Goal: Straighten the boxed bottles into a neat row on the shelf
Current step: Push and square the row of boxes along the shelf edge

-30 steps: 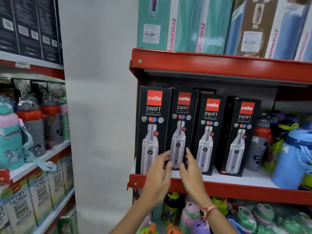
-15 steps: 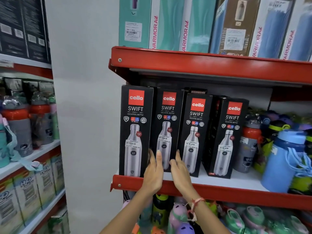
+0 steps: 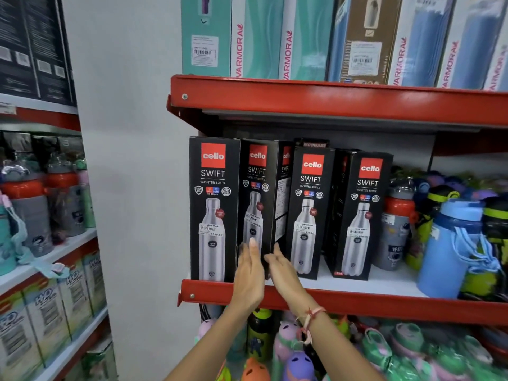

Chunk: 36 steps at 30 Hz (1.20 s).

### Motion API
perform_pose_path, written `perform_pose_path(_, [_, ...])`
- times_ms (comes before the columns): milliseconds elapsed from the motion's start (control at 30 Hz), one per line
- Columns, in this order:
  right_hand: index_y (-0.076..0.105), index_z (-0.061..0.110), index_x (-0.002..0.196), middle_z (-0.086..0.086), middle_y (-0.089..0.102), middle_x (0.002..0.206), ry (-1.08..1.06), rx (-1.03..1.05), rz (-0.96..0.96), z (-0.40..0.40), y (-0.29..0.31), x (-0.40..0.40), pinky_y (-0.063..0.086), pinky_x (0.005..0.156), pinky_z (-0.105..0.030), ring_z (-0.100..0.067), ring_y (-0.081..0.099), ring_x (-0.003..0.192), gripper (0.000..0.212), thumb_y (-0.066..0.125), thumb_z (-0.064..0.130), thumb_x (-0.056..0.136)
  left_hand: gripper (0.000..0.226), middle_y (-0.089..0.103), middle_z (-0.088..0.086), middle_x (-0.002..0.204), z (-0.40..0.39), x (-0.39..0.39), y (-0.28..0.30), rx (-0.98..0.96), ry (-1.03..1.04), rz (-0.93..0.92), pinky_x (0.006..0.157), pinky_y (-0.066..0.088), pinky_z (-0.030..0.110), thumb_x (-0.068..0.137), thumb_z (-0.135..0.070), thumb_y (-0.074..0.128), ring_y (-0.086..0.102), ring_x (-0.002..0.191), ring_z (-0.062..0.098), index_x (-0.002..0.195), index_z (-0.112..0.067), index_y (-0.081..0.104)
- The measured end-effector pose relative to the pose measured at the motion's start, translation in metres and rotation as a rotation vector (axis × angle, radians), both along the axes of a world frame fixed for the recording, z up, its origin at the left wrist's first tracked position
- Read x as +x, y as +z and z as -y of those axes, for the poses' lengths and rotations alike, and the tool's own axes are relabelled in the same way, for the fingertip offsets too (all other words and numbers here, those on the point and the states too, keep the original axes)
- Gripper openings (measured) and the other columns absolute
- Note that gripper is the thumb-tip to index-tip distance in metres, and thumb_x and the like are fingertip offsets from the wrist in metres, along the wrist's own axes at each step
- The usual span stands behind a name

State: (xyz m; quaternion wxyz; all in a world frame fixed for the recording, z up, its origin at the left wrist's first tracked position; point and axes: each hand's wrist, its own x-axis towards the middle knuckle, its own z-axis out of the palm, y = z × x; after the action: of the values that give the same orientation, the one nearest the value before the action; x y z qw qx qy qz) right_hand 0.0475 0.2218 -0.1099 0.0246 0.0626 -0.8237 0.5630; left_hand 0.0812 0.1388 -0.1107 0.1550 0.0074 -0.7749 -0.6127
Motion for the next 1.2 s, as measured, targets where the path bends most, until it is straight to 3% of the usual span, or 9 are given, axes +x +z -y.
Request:
perform_pose_path(167, [0.003, 0.017, 0.154, -0.011, 0.026, 0.157, -0.024, 0.104, 0.038, 0.003, 0.008, -0.016, 0.027, 0.109, -0.034, -0.028, 0.029, 0.141, 0.061, 0.028, 0.037, 0.101, 0.086, 0.006, 0.0, 0.162, 0.004, -0.01, -0.003, 0.02, -0.009, 0.015, 0.121, 0.006, 0.039, 0.081, -0.071, 0.006, 0.006, 0.148, 0.013, 0.152, -0.021, 0.006])
perform_pose_path(367, [0.036, 0.002, 0.14, -0.018, 0.06, 0.12, -0.193, 0.242, 0.006, 0.006, 0.01, -0.032, 0.036, 0.073, -0.031, -0.032, 0.056, 0.109, 0.041, 0.03, 0.017, 0.102, 0.086, 0.009, -0.001, 0.162, 0.001, -0.023, -0.006, 0.049, 0.024, 0.038, 0.118, 0.008, 0.037, 0.082, -0.073, 0.004, 0.01, 0.148, 0.017, 0.152, -0.024, 0.003])
perform_pose_path(567, [0.052, 0.004, 0.128, -0.019, 0.064, 0.114, -0.311, 0.255, -0.1, 0.009, 0.004, -0.028, 0.041, 0.074, -0.033, -0.036, 0.059, 0.104, 0.033, 0.036, 0.011, 0.1, 0.092, 0.023, 0.008, 0.159, -0.002, -0.028, 0.01, 0.066, 0.063, 0.131, 0.116, 0.015, 0.045, 0.075, -0.078, 0.0, 0.022, 0.145, 0.03, 0.152, -0.028, 0.006])
perform_pose_path(700, [0.029, 0.008, 0.149, -0.017, 0.067, 0.11, -0.21, 0.263, -0.082, 0.003, 0.005, -0.016, 0.041, 0.075, -0.031, -0.032, 0.06, 0.104, 0.049, 0.035, 0.02, 0.101, 0.101, 0.022, 0.01, 0.16, -0.004, -0.022, 0.011, 0.038, 0.087, 0.123, 0.116, 0.014, 0.045, 0.069, -0.08, 0.0, 0.021, 0.146, 0.029, 0.153, -0.023, 0.007])
perform_pose_path(833, [0.011, 0.016, 0.153, -0.017, 0.069, 0.107, -0.122, 0.189, -0.005, -0.004, 0.008, 0.0, 0.051, 0.078, -0.04, -0.025, 0.061, 0.081, 0.061, 0.032, 0.022, 0.097, 0.1, 0.014, 0.005, 0.162, -0.004, -0.008, 0.006, 0.018, 0.061, 0.075, 0.12, 0.008, 0.046, 0.072, -0.081, -0.001, 0.011, 0.148, 0.023, 0.153, -0.023, 0.007])
perform_pose_path(933, [0.015, 0.021, 0.153, -0.014, 0.058, 0.133, -0.074, 0.18, -0.011, -0.012, 0.009, 0.013, 0.047, 0.092, -0.042, -0.034, 0.057, 0.114, 0.06, 0.03, 0.023, 0.096, 0.102, 0.02, 0.003, 0.16, 0.001, 0.01, 0.003, 0.037, 0.024, 0.085, 0.119, 0.013, 0.047, 0.07, -0.085, -0.003, 0.02, 0.146, 0.022, 0.152, -0.027, 0.014])
perform_pose_path(1033, [0.018, 0.02, 0.153, -0.009, 0.05, 0.142, -0.026, 0.184, 0.001, -0.02, 0.011, 0.022, 0.041, 0.099, -0.044, -0.033, 0.047, 0.126, 0.058, 0.028, 0.029, 0.096, 0.1, 0.059, -0.01, 0.124, 0.013, 0.027, 0.001, 0.126, 0.025, 0.136, 0.099, 0.038, 0.032, 0.063, -0.091, 0.0, 0.055, 0.115, 0.014, 0.128, -0.034, 0.05])
perform_pose_path(1100, [0.02, 0.019, 0.153, -0.005, 0.042, 0.149, 0.003, 0.209, 0.009, -0.024, 0.012, 0.026, 0.04, 0.091, -0.039, -0.027, 0.046, 0.126, 0.059, 0.025, 0.034, 0.096, 0.075, 0.046, -0.019, 0.076, 0.02, 0.036, 0.004, 0.165, 0.019, 0.14, 0.068, 0.034, 0.019, 0.052, -0.098, 0.003, 0.046, 0.071, -0.003, 0.08, -0.042, 0.044])
perform_pose_path(1200, [0.018, 0.022, 0.153, -0.002, 0.038, 0.152, 0.029, 0.251, 0.007, -0.03, 0.012, 0.029, 0.03, 0.085, -0.032, -0.023, 0.04, 0.129, 0.062, 0.023, 0.039, 0.094, 0.074, 0.04, -0.017, 0.069, 0.028, 0.039, 0.004, 0.181, 0.011, 0.144, 0.068, 0.034, 0.02, 0.044, -0.101, 0.005, 0.041, 0.065, -0.003, 0.07, -0.04, 0.037])
